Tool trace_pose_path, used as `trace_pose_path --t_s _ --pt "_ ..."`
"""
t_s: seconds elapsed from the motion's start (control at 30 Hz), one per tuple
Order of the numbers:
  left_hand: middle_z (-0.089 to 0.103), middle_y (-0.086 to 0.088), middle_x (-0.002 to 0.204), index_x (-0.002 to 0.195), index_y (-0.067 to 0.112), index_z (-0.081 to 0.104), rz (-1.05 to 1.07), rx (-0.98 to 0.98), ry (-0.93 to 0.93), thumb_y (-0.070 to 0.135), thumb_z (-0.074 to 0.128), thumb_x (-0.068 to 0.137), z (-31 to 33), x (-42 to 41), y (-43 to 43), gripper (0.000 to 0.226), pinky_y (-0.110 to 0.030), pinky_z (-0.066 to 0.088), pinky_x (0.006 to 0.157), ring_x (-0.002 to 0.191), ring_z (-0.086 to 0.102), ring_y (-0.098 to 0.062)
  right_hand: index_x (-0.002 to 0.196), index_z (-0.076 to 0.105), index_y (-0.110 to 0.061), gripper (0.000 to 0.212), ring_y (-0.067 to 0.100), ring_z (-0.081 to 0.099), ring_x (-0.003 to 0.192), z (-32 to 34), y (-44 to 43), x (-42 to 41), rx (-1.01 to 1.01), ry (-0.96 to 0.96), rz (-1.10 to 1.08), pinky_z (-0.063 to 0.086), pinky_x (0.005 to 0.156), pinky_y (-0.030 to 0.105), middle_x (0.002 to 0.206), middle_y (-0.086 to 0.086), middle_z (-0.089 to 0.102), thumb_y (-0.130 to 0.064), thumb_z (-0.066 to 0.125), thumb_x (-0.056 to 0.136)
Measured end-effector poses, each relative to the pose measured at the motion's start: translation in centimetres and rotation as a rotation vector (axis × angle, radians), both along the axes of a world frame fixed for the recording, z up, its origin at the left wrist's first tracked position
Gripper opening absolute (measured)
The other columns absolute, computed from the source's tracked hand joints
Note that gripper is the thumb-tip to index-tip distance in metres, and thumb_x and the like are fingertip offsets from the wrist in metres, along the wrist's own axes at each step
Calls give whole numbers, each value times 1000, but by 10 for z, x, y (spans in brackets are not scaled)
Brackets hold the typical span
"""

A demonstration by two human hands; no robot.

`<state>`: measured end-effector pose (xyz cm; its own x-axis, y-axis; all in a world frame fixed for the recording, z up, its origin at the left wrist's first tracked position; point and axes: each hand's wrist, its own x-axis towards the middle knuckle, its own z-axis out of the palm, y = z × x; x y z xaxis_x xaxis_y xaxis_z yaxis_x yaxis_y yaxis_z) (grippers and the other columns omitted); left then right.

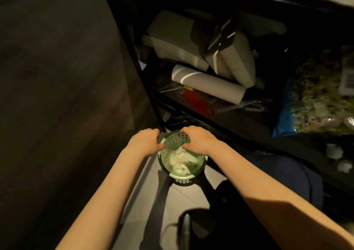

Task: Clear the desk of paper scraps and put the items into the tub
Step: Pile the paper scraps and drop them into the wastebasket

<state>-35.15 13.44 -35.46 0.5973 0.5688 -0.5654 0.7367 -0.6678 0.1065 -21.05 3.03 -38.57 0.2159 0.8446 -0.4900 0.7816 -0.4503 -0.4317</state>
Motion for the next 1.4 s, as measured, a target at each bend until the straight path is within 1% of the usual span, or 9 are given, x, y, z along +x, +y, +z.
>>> trace_pose_path --t_s 0.23,0.5,0.73,0.83,0.97,1.07,1.23,1.33,1.4 --pt "49 -7 136 137 15 41 -52 48 -87 41 56 89 60 2 -31 56 -34 43 98 124 48 -24 135 47 -19 52 23 48 125 67 -40 13 86 37 -90 42 102 38 139 5 48 -35 62 87" --pt "51 -5 133 135 16 43 -180 178 -252 43 57 88 152 14 -58 56 -35 45 97 120 51 -23 136 46 -21 52 21 45 126 158 -101 29 238 -121 -154 41 101 35 138 2 48 -38 58 89" --pt "56 -6 123 125 15 50 -277 300 -452 47 53 88 236 34 -91 49 -38 45 95 114 53 -23 133 48 -23 45 17 47 124 242 -152 37 472 -236 -213 41 101 33 135 -2 51 -41 53 92" --pt "56 -4 123 127 17 50 -303 332 -525 47 54 88 265 48 -105 50 -37 46 94 113 54 -21 133 48 -25 44 13 48 122 275 -171 41 540 -273 -227 42 97 28 136 -6 50 -41 52 93" --pt "56 -2 127 127 18 50 -358 371 -614 47 53 89 300 74 -128 48 -33 45 95 115 53 -19 130 51 -27 38 9 52 111 312 -198 50 618 -298 -286 43 89 23 132 -9 52 -38 52 93" --pt "50 -2 137 134 18 45 -401 379 -680 46 53 89 320 99 -142 54 -32 41 100 123 49 -18 127 53 -27 37 9 53 109 334 -217 66 665 -341 -358 43 89 24 130 -9 54 -37 54 92" --pt "47 -4 139 134 17 45 -465 329 -736 43 53 90 338 157 -163 51 -33 40 100 123 48 -20 126 55 -23 36 15 51 116 352 -248 107 649 -404 -519 42 95 30 131 -3 55 -34 54 92" --pt "45 -4 141 136 17 42 -459 282 -762 41 54 90 331 199 -175 54 -34 38 103 128 43 -20 133 49 -21 43 17 48 124 348 -263 138 609 -410 -610 40 100 32 137 -1 51 -33 54 92" --pt "38 -4 147 141 18 35 -472 246 -772 43 56 88 320 224 -180 62 -37 35 107 134 37 -21 137 45 -19 48 18 44 128 341 -270 159 581 -427 -664 38 104 33 141 1 47 -33 55 92"
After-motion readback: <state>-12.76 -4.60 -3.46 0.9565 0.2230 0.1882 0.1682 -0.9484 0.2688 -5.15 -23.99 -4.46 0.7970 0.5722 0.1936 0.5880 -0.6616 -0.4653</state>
